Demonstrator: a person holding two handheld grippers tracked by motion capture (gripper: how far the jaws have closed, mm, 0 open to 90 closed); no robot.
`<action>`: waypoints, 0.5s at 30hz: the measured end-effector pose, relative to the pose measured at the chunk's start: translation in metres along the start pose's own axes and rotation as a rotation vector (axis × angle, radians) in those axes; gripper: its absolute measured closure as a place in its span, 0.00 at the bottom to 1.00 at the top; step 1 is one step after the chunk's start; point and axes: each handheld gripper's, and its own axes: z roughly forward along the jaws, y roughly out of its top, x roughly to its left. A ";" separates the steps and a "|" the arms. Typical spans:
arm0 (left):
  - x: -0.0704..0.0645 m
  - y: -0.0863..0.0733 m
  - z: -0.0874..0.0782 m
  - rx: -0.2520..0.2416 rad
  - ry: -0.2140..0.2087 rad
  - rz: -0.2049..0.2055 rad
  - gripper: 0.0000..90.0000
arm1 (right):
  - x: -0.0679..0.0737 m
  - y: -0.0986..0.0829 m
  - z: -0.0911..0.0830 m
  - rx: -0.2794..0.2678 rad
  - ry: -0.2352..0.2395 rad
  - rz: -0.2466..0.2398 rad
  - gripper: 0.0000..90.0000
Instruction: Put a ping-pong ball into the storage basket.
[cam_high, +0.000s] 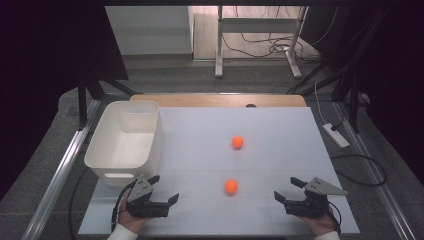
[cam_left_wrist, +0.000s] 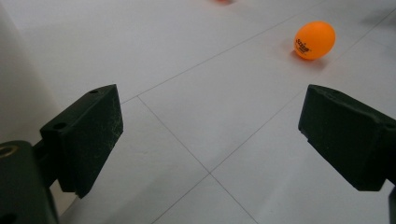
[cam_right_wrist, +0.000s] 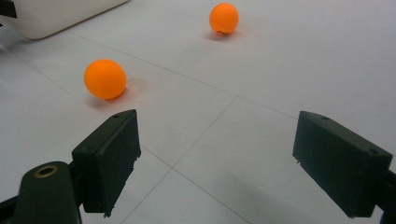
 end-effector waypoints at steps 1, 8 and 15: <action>0.000 0.000 0.000 0.000 -0.001 0.000 0.08 | 0.001 0.000 0.001 0.002 0.001 -0.004 0.16; -0.004 0.002 0.002 0.003 -0.010 0.012 0.08 | 0.004 -0.001 0.002 0.014 0.005 -0.015 0.16; -0.008 0.004 0.004 0.009 -0.021 0.029 0.08 | 0.002 -0.001 0.002 0.015 -0.003 -0.009 0.16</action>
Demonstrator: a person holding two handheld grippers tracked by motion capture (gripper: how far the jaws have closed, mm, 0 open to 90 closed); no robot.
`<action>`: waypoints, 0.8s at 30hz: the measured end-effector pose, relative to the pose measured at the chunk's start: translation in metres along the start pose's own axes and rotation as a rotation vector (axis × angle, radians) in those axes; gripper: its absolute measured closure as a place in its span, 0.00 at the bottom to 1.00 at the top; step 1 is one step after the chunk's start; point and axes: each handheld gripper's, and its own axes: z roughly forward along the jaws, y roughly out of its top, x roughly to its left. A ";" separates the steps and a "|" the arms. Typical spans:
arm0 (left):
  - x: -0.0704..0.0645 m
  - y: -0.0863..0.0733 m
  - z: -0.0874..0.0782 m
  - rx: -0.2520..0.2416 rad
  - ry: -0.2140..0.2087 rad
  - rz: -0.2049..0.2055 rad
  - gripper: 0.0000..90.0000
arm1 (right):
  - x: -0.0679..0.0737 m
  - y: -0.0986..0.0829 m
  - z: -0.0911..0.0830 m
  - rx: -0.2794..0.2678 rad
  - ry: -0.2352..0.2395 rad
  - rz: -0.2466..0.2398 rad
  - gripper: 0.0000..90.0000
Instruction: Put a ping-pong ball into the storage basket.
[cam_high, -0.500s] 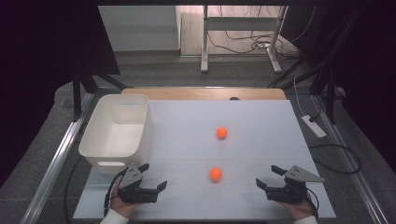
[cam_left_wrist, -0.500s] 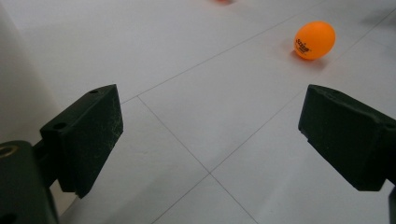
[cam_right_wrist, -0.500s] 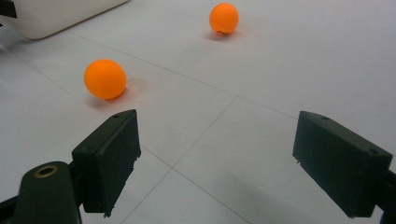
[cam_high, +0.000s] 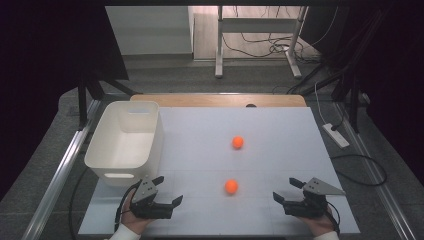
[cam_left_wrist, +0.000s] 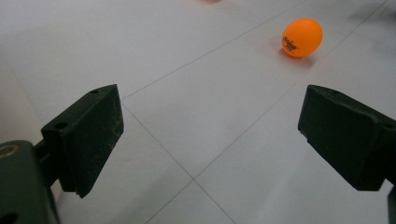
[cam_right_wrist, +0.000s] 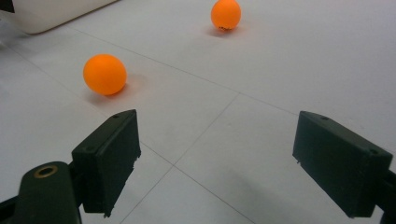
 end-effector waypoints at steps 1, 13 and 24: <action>0.000 0.000 0.000 0.001 0.001 0.002 0.08 | 0.000 0.000 0.000 0.000 -0.001 -0.001 0.16; -0.005 0.005 0.002 0.010 -0.006 0.024 0.08 | 0.000 0.000 0.000 0.000 -0.007 0.002 0.16; -0.019 0.018 0.017 0.046 -0.038 0.046 0.08 | -0.002 0.000 0.002 0.003 -0.011 -0.001 0.17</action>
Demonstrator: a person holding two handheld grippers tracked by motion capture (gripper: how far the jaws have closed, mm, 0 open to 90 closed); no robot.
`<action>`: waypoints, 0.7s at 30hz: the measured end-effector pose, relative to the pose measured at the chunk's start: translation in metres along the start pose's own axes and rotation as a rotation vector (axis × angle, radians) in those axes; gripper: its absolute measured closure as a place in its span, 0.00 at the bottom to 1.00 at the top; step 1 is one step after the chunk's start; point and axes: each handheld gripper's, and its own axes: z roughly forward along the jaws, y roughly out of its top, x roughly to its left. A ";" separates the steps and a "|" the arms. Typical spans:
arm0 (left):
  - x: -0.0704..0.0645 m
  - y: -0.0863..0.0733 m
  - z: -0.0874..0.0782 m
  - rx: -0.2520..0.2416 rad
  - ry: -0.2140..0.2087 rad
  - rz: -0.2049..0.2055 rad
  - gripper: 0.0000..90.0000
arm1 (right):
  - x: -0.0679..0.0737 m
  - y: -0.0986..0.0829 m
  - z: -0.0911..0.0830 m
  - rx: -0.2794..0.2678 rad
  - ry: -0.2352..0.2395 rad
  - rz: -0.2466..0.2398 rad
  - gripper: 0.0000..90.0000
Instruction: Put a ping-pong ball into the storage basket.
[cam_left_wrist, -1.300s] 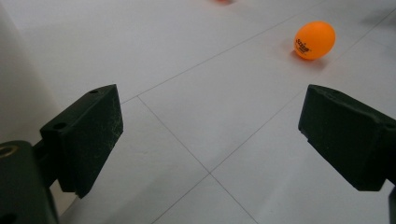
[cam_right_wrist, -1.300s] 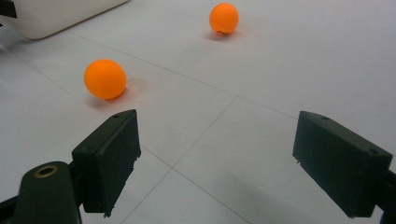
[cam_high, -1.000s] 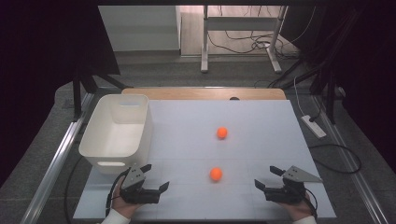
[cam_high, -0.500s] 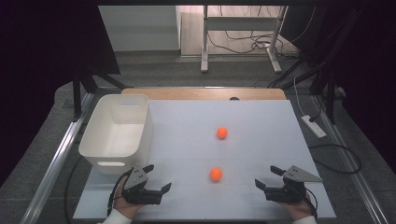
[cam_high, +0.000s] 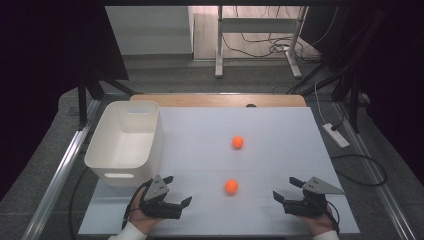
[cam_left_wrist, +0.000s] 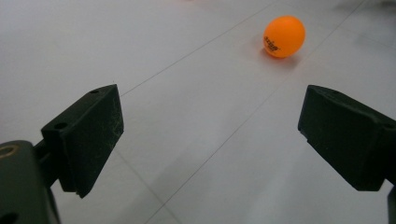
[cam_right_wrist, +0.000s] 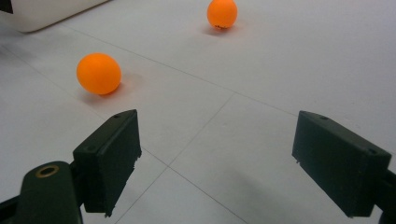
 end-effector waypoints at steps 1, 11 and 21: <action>-0.002 0.002 0.001 0.004 -0.004 0.008 0.08 | 0.000 0.000 0.000 0.001 0.000 -0.001 0.17; -0.008 0.012 0.009 0.038 -0.020 0.044 0.09 | 0.001 0.000 0.000 0.006 -0.014 -0.012 0.18; -0.011 0.020 0.016 0.059 -0.052 0.059 0.09 | 0.001 -0.001 0.001 0.016 -0.018 -0.020 0.18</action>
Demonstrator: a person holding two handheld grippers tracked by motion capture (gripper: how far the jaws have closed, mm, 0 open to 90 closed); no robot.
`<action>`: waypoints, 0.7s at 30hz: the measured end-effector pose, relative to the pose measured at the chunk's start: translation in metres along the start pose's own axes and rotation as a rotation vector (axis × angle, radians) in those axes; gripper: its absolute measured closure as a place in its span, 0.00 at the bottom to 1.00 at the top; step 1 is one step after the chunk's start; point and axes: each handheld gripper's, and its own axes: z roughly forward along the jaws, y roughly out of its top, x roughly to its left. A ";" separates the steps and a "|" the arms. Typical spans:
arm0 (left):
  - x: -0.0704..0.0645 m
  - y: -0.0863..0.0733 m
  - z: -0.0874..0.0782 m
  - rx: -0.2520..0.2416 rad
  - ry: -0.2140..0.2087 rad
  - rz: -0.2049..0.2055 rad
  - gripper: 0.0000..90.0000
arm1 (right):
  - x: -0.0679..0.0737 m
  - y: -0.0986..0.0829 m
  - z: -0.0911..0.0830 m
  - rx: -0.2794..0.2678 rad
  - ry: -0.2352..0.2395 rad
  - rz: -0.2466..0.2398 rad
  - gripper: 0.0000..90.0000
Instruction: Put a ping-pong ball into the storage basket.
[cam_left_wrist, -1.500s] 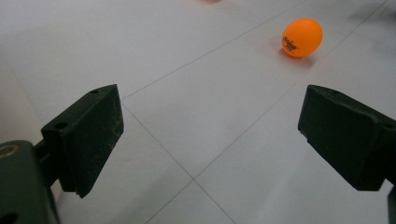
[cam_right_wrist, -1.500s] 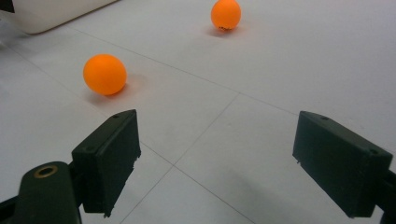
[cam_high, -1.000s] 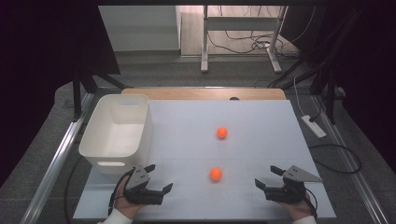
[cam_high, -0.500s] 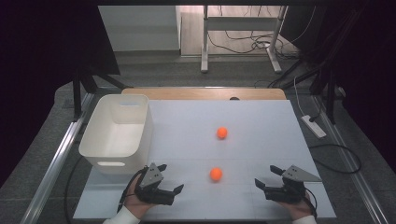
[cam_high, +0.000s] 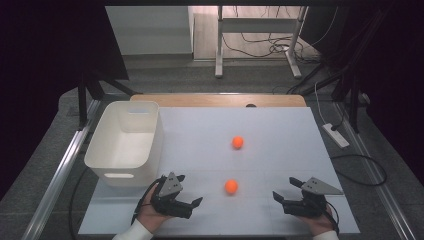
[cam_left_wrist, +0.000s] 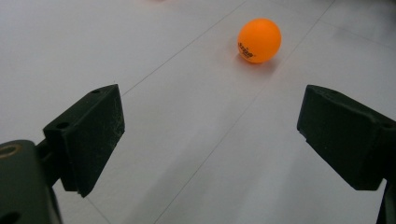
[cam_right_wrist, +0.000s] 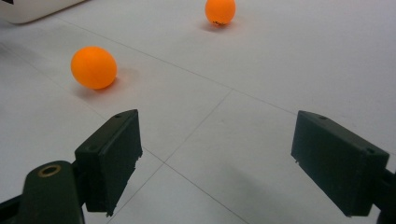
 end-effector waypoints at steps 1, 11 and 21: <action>0.000 0.001 0.001 0.005 -0.002 0.000 0.09 | 0.000 0.000 0.000 0.001 -0.001 0.002 0.18; -0.004 0.013 0.009 0.001 -0.031 -0.002 0.09 | -0.002 0.000 0.000 -0.001 -0.016 0.006 0.18; -0.007 0.024 0.016 -0.004 -0.020 -0.012 0.09 | -0.003 0.000 0.001 -0.003 -0.011 0.025 0.18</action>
